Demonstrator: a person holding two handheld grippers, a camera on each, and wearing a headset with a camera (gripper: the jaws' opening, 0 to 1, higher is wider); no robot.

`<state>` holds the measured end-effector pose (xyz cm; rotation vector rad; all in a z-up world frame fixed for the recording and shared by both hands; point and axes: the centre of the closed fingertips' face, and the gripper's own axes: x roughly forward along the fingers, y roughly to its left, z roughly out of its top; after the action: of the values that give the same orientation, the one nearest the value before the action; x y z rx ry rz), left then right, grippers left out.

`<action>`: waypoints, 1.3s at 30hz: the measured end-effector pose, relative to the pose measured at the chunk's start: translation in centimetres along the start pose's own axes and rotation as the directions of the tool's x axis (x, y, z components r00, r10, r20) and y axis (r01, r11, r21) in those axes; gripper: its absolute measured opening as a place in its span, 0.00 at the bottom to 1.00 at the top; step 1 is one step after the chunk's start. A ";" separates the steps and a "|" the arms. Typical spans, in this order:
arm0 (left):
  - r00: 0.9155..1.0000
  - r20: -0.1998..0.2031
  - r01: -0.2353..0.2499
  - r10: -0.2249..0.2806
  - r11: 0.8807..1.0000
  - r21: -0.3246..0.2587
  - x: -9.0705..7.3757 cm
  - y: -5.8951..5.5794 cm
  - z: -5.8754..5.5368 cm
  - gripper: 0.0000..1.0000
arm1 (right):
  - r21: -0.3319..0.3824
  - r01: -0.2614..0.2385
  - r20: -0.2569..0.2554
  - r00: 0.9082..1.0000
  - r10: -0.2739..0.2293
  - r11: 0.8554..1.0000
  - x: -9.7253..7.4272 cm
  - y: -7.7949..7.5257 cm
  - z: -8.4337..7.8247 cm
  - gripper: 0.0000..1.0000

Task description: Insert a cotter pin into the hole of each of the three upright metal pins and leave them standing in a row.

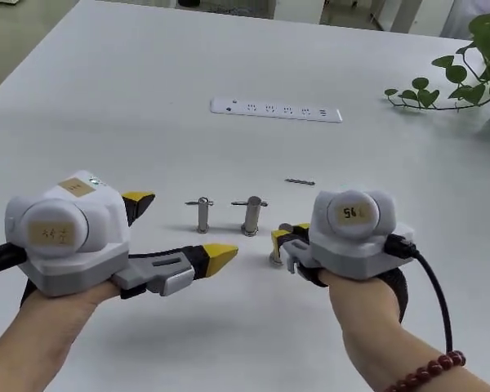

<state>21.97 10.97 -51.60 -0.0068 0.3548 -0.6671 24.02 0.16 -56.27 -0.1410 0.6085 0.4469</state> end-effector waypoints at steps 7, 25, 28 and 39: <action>1.000 -0.003 0.002 -0.002 1.000 0.001 0.0 -0.1 -0.1 0.82 | 0.017 0.002 -0.002 1.000 -0.002 1.000 0.0 0.6 -0.5 0.07; 1.000 -0.009 -0.012 0.012 1.000 0.001 0.0 0.1 -0.1 0.85 | 0.011 0.036 0.026 0.999 -0.036 0.999 -0.4 0.6 -0.7 0.08; 1.000 -0.013 -0.010 0.010 1.000 0.004 0.1 0.0 -0.2 0.85 | 0.031 0.045 0.034 0.998 -0.046 0.998 -0.4 0.6 -0.7 0.09; 1.000 0.009 -0.012 0.012 1.000 0.008 0.0 0.0 0.3 0.90 | 0.037 -0.003 0.074 0.997 0.000 0.999 -1.4 0.7 -0.2 0.19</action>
<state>22.11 10.93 -51.35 0.0001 0.3436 -0.6566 22.59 0.20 -55.59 -0.0880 0.5439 0.4403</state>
